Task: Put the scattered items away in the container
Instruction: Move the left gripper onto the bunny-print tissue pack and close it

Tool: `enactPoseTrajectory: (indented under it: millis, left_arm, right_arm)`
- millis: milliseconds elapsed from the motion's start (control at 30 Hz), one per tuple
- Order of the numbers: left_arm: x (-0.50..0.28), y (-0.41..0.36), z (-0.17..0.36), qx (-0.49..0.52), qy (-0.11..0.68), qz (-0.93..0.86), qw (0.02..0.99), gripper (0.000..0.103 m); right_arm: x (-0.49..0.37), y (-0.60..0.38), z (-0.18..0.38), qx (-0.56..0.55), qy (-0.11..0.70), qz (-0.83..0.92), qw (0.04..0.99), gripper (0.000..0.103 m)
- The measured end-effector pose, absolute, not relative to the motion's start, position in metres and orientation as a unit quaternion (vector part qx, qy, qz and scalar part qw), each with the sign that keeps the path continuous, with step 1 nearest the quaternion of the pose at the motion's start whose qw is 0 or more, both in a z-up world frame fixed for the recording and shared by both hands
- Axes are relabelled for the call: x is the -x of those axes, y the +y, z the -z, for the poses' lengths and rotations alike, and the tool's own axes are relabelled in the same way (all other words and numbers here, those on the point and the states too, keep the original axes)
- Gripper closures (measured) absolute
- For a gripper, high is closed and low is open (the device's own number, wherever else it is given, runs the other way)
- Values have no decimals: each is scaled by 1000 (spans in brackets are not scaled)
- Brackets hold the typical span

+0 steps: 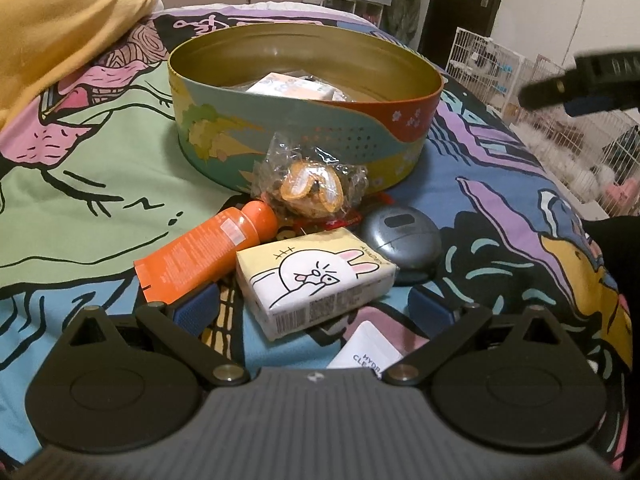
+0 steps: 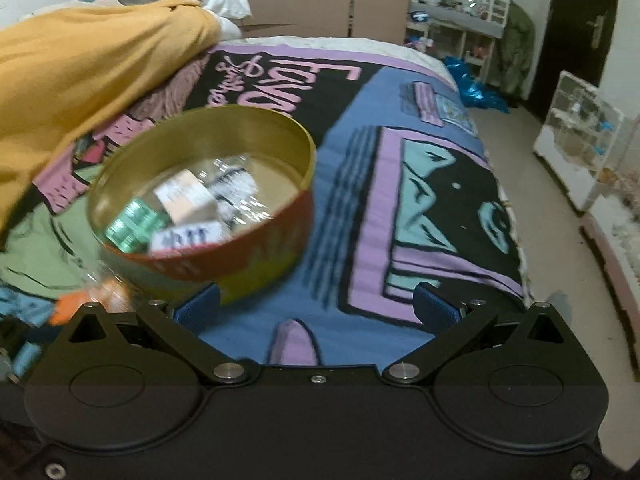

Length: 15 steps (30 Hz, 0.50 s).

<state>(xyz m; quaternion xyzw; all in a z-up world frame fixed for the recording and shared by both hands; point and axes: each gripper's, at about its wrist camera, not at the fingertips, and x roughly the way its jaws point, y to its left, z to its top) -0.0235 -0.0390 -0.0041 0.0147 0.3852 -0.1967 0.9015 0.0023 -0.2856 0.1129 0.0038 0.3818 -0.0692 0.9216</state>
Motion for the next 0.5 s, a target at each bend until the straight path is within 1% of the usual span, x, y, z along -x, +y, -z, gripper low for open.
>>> enactPoseTrajectory:
  millis: [267,500]
  left_arm:
    - [26,-42,4,-23,385,188,903,0]
    - [30,-42,3,-17,386,177,905,0]
  right_arm:
    - [17,-264,-87,28,364,42,930,0]
    - [19,-261,-75,-4,354,29,935,0]
